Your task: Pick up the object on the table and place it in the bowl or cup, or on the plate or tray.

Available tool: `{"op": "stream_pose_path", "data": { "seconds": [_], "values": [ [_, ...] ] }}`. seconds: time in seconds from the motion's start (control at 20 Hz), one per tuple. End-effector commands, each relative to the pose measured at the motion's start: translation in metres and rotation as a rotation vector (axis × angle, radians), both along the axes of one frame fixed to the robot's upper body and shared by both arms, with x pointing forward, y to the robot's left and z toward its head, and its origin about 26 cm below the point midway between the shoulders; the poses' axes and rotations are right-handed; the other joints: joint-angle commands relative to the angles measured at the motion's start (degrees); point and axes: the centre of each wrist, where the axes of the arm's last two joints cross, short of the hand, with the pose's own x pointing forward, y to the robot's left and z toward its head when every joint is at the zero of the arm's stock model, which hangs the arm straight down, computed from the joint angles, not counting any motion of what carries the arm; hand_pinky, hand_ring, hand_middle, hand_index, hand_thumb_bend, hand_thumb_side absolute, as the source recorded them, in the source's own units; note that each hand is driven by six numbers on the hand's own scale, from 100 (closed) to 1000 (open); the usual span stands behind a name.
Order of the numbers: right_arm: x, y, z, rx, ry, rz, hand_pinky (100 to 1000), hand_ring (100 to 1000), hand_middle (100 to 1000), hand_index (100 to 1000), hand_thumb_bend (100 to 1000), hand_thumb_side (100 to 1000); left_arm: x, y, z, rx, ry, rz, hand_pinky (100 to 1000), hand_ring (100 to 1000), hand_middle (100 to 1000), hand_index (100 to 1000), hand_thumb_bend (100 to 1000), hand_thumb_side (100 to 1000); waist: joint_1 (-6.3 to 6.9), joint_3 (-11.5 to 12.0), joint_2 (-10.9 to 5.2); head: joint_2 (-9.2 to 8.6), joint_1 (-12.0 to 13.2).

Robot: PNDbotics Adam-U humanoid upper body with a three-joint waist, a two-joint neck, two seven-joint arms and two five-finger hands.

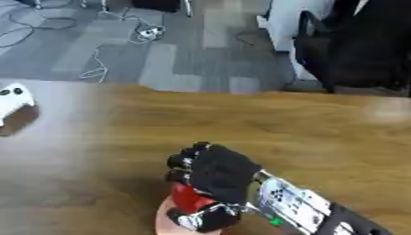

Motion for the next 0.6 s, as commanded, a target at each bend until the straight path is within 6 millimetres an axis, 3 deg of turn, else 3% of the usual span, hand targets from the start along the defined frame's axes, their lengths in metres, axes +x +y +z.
{"op": "stream_pose_path", "data": {
  "seconds": [0.05, 0.3, 0.6],
  "values": [
    [-0.003, -0.009, 0.010, 0.001, -0.041, -0.021, 633, 721, 756, 784, 368, 703, -0.002, 0.003, 0.008, 0.014, -0.031, 0.005, 718, 1000, 638, 737, 100, 695, 0.47, -0.2, -0.71, -0.44, 0.3],
    [-0.006, -0.025, 0.002, 0.042, -0.028, -0.080, 608, 701, 754, 786, 412, 678, -0.004, 0.007, 0.005, 0.014, -0.024, 0.029, 718, 1000, 638, 736, 100, 694, 0.52, -1.3, -1.13, 0.01, 1.7],
    [-0.014, -0.048, -0.015, 0.244, 0.077, -0.211, 577, 679, 754, 790, 465, 662, -0.006, 0.012, -0.001, -0.005, -0.002, 0.067, 720, 1000, 638, 745, 100, 698, 0.95, -3.1, -1.98, -0.27, 4.5]
  ]
}}
